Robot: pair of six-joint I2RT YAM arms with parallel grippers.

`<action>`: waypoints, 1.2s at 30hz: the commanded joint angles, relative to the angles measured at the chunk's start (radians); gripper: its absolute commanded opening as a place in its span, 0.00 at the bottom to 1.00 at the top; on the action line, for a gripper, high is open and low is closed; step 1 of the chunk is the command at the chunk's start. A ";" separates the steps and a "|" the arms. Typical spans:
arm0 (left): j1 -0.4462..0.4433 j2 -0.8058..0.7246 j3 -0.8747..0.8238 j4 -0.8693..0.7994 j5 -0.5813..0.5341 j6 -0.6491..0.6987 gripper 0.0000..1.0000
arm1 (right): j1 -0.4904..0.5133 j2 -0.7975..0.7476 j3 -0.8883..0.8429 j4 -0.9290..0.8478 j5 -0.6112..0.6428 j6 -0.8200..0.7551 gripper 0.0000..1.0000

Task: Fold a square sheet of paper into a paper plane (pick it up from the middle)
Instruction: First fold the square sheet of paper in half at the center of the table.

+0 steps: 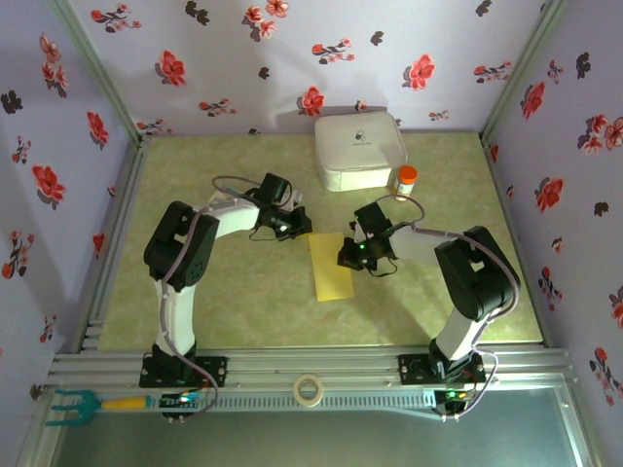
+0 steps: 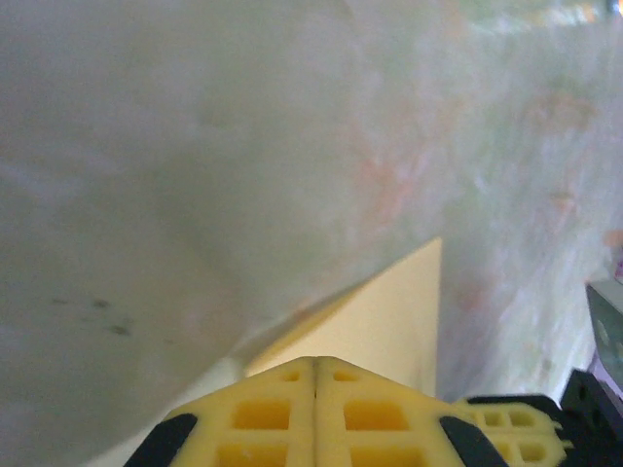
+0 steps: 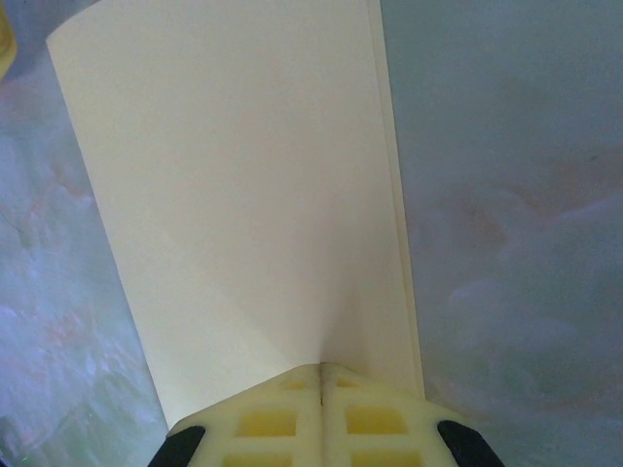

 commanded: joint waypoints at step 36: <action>-0.018 0.073 -0.050 0.042 0.040 0.013 0.03 | 0.008 -0.475 -0.355 0.039 0.005 0.372 0.40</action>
